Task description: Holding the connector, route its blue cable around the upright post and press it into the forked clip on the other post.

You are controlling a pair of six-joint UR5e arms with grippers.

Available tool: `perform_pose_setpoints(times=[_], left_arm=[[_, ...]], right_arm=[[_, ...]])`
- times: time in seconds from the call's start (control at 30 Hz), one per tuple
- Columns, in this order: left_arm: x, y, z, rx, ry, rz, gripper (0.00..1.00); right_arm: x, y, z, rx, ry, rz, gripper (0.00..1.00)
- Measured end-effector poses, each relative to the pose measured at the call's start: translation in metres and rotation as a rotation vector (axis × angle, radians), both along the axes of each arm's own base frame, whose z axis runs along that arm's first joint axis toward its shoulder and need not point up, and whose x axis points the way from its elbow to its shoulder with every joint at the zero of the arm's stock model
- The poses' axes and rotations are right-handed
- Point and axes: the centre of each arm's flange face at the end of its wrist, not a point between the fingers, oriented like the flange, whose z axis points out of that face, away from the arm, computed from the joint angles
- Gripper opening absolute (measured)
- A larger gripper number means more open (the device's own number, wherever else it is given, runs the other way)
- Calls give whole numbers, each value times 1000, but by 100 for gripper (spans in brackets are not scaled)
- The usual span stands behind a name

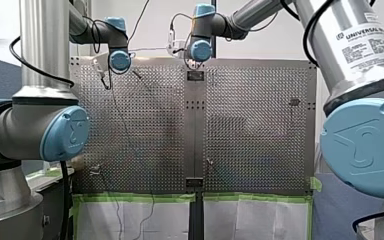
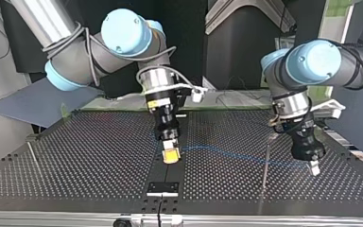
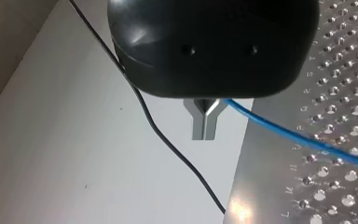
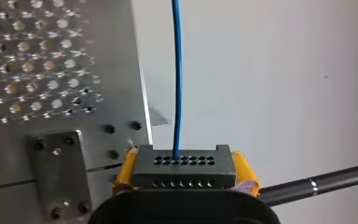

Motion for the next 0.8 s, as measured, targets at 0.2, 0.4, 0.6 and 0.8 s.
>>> perform_pose_setpoints(times=[0.2,0.4,0.6,0.8], left_arm=[[17,19,-17,0,29,-1,0],[34,43,-33,15,59,0,0],[50,54,-52,21,94,-6,0],[58,54,-67,26,121,-25,0]], right_arm=[[-2,-10,-7,8,12,-11,0],[-4,-16,-11,8,16,-11,0],[5,-24,-33,23,37,-7,0],[8,-30,-46,32,43,-9,0]])
